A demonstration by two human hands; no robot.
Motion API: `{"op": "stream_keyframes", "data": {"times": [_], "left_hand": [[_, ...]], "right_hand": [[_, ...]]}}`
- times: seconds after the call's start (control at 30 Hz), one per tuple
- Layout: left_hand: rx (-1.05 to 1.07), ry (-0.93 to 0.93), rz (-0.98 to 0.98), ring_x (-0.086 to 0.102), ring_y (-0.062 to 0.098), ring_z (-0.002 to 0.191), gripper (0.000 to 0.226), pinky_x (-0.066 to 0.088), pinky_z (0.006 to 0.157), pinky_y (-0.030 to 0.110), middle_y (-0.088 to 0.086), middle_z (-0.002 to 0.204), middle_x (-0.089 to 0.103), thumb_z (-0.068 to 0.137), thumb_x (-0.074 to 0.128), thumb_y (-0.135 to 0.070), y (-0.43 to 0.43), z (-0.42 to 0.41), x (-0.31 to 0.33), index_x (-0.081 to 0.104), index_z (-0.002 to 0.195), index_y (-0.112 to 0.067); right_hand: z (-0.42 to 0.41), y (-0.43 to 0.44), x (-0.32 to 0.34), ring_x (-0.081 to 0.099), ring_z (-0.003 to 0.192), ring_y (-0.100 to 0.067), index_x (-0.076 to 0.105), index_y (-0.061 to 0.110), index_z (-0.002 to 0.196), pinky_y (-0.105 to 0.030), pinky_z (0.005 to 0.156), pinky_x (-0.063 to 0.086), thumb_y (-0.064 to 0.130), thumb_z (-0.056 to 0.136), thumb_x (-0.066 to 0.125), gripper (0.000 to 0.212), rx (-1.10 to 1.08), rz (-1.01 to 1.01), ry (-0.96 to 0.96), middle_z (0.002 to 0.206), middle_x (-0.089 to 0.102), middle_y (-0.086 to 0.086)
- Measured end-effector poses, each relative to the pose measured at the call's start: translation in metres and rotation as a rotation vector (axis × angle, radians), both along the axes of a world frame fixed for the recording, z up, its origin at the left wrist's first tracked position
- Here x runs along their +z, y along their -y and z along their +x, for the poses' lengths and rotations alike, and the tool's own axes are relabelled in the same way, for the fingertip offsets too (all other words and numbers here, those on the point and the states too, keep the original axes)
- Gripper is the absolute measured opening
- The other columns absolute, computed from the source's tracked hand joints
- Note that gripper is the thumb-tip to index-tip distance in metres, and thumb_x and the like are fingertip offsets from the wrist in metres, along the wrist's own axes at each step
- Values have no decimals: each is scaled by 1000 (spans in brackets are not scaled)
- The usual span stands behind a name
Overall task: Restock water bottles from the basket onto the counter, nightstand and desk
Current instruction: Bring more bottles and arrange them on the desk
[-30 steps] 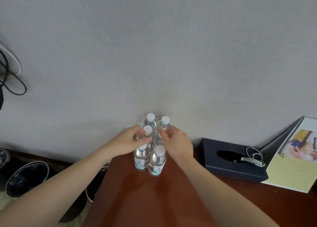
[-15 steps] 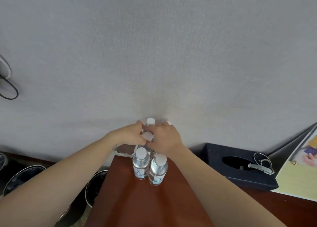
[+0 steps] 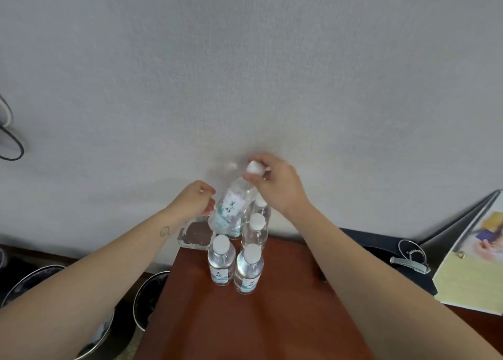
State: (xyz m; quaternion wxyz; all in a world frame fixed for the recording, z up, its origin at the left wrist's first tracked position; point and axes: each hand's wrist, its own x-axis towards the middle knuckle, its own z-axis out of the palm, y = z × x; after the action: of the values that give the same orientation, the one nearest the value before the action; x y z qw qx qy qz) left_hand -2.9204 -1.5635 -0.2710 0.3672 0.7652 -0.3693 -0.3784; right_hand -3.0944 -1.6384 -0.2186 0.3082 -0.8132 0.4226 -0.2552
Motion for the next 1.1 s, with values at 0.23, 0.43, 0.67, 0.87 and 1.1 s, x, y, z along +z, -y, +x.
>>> {"op": "stream_keyframes", "data": {"times": [0.23,0.43,0.67,0.87,1.1], "left_hand": [[-479,170,84,61,7,92,18,50,83,24,-5,106,63,91,62,-26,8,-26,7,59,108,-32],[-776,492,94,58,14,97,46,48,80,28,-3,115,58,85,67,-30,18,-63,4,52,128,-26],[-815,766,124,60,20,90,25,46,68,31,2,100,64,84,65,-20,21,-76,0,59,108,-18],[-756,790,78,55,22,80,16,39,59,30,1,90,59,87,54,-13,15,-74,-2,61,100,-19],[-739,801,54,55,22,83,15,44,66,33,1,91,60,88,56,-17,14,-74,-1,61,103,-20]], "right_hand": [[-54,33,55,61,93,-15,66,28,116,-43,91,49,30,88,64,28,-149,-153,81,113,67,9],[-89,37,30,60,108,-25,57,26,123,-45,92,48,27,91,61,33,-151,-172,-177,123,62,4],[-88,33,-36,56,91,-23,53,16,106,-33,76,45,11,81,68,29,-98,-14,-154,96,58,6],[-67,31,-72,53,80,-23,51,19,114,-31,73,42,11,82,63,35,-108,112,-211,98,54,7],[-59,29,-79,56,77,-22,52,18,115,-33,74,45,8,87,60,31,-76,65,-246,101,61,0]]}}
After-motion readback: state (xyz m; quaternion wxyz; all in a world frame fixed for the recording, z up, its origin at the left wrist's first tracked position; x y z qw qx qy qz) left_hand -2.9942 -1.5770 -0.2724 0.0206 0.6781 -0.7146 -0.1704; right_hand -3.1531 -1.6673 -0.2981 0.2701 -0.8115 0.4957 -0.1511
